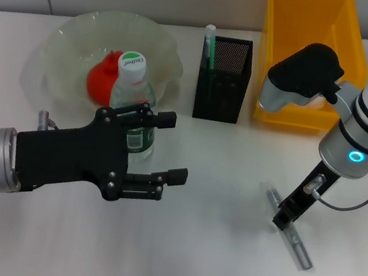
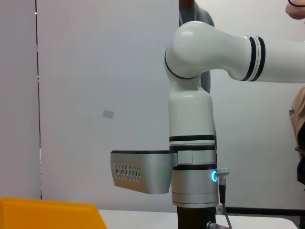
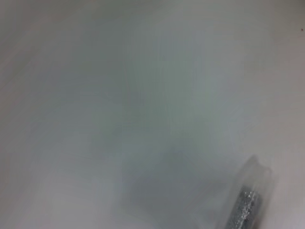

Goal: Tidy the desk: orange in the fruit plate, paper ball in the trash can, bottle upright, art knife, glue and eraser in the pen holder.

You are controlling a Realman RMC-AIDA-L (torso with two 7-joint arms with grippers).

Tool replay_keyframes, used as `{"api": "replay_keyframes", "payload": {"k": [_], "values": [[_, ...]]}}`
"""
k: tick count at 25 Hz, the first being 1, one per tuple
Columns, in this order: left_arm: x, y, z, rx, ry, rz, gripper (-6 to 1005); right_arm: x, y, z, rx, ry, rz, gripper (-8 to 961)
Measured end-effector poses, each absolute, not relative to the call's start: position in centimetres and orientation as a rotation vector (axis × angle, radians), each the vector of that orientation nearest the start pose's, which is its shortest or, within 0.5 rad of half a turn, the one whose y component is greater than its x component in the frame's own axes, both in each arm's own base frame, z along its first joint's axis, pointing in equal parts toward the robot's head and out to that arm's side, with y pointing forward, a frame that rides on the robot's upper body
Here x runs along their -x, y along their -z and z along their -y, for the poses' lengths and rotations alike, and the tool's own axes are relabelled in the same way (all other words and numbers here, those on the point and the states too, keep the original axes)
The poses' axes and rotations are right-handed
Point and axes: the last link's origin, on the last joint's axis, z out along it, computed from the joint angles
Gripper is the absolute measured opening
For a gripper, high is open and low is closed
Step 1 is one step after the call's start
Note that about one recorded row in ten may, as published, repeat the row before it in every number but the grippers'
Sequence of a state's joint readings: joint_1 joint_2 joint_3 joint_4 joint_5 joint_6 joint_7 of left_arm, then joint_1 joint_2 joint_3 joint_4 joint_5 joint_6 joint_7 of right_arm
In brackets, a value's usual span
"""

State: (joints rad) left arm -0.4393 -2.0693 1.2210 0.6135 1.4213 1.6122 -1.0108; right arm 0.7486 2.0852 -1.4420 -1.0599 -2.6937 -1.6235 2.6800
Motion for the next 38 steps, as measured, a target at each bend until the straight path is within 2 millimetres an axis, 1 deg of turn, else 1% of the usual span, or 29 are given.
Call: {"api": "replay_keyframes", "payload": {"k": [5, 11, 24, 28, 33, 38], "values": [[21.3, 3.2, -29.5, 2.782, 1.079, 0.067, 814, -20.0, 3.1, -35.0, 2.537, 0.86, -1.137, 329], [21.2, 3.2, -29.6, 2.782, 1.081, 0.063, 814, -20.3, 3.5, -35.0, 2.535, 0.88, -1.153, 259], [21.2, 3.2, -29.6, 2.779, 1.082, 0.064, 814, -20.1, 3.4, -35.1, 2.538, 0.87, -1.142, 174], [21.2, 3.2, -29.6, 2.777, 1.081, 0.064, 814, -19.6, 3.3, -35.2, 2.549, 0.848, -1.133, 151], [21.3, 3.1, -29.7, 2.774, 1.081, 0.065, 814, -19.0, 2.3, -35.5, 2.543, 0.765, -1.103, 141], [21.2, 3.1, -29.7, 2.774, 1.081, 0.061, 814, -18.9, 0.5, -35.7, 2.506, 0.645, -1.114, 137]]}}
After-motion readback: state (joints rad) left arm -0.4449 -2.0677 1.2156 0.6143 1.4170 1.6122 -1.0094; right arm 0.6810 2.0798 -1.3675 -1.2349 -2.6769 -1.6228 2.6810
